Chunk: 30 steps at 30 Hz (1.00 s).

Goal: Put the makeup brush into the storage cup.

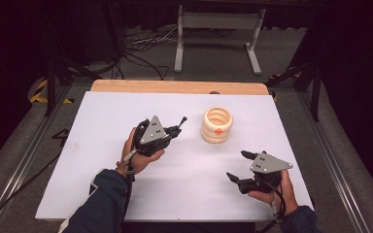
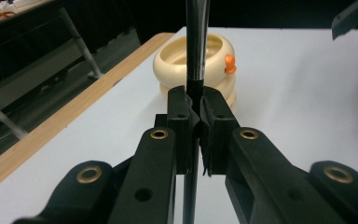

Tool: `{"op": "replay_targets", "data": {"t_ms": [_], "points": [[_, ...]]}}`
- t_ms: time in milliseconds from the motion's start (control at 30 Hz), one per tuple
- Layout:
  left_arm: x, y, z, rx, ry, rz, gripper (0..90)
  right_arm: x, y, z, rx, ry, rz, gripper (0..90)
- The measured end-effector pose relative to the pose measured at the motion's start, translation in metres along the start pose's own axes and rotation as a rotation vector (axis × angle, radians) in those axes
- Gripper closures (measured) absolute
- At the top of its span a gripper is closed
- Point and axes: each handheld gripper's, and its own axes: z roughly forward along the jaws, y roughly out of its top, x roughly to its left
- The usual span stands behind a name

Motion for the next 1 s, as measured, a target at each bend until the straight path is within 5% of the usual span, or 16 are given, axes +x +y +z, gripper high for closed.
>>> {"op": "replay_targets", "data": {"t_ms": [133,400,1000], "points": [[0.003,0.007,-0.002,-0.041,-0.002,-0.028,83.6,0.001,-0.012,-0.006,-0.014,-0.047,-0.01,10.6],[0.014,0.028,-0.003,-0.127,-0.023,-0.07,83.6,-0.001,-0.033,-0.021,-0.064,-0.141,0.045,7.2],[0.028,0.071,0.024,-0.254,-0.089,-0.122,83.6,0.0,-0.04,-0.024,-0.088,-0.186,0.045,7.8]]}}
